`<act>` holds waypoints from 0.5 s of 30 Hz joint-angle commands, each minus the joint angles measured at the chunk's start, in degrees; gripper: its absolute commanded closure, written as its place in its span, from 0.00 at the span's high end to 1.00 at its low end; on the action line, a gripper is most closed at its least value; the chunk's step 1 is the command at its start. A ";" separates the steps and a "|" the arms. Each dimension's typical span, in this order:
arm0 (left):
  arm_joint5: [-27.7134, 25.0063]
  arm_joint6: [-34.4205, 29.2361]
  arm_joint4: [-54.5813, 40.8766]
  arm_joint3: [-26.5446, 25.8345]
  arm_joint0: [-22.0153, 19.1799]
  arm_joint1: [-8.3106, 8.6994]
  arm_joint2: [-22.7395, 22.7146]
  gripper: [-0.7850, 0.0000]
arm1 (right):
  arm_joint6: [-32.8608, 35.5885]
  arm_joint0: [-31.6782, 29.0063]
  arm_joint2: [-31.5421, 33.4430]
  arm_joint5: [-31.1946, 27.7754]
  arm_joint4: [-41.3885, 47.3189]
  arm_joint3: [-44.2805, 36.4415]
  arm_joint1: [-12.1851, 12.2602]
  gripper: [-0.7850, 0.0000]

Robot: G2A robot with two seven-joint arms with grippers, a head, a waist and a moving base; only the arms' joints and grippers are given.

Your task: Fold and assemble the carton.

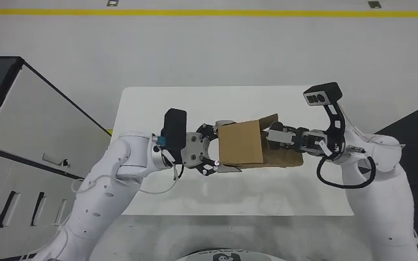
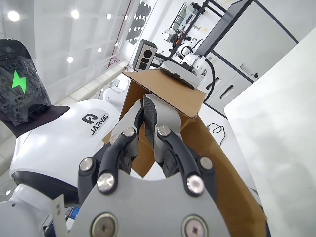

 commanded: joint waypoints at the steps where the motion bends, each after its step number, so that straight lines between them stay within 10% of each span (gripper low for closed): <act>1: 0.09 0.20 0.41 -0.13 0.11 0.01 -0.12 0.00 | -0.12 0.06 -0.33 0.81 0.13 -0.05 0.03 0.00; 15: 3.15 -1.62 6.38 -2.80 0.75 0.15 -0.74 0.00 | -0.13 0.66 -2.77 4.46 0.86 0.25 0.27 0.00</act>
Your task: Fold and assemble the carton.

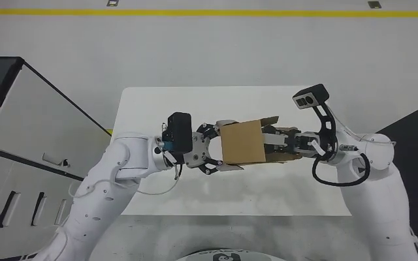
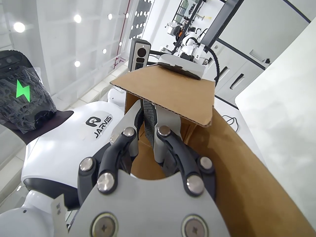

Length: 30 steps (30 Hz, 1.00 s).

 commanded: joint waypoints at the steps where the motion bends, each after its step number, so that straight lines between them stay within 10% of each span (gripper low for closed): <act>1: 0.44 -0.38 0.41 -0.30 0.11 0.02 0.03 0.00 | -0.22 0.04 -0.34 0.25 0.04 0.13 0.01 0.00; 30: 2.84 -8.52 -1.28 -3.55 -0.81 0.60 1.10 0.00 | -0.59 2.35 -6.98 0.02 -0.95 3.01 -0.07 0.00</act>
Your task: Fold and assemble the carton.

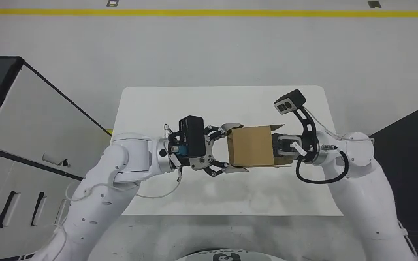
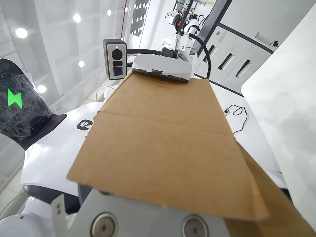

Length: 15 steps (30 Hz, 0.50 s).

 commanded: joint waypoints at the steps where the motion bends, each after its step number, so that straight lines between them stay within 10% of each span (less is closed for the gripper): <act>1: 0.08 -0.35 -0.27 -0.03 -0.05 0.02 0.16 0.00 | -0.06 0.04 -0.38 -0.11 -0.07 0.09 -0.01 0.00; 15: 0.70 -1.94 -1.25 -0.39 -0.35 0.19 1.04 0.00 | -0.06 0.86 -2.96 -1.77 0.14 1.32 -0.17 0.00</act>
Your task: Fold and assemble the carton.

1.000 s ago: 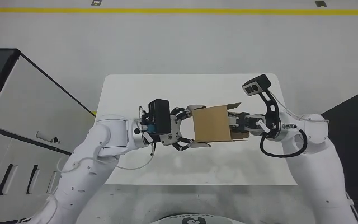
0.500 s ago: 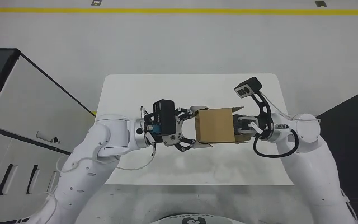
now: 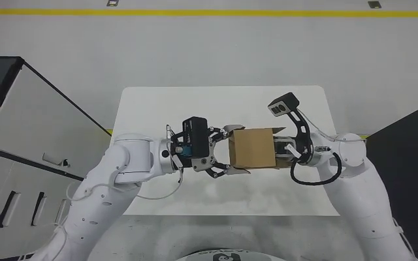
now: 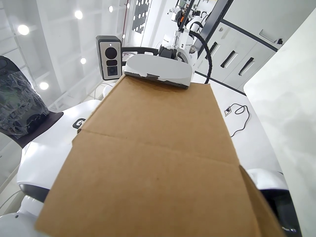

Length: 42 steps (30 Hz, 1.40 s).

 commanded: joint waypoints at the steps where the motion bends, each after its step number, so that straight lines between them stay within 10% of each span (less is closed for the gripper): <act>1: -0.02 -0.03 -0.03 -0.04 -0.01 0.02 0.06 0.00 | -0.03 0.18 -0.38 -0.11 -0.03 0.19 -0.03 0.00; 42: 0.50 0.47 -0.08 -0.60 0.61 0.66 -0.41 0.00 | -1.58 1.63 -3.19 -1.73 -0.18 1.27 -0.09 0.00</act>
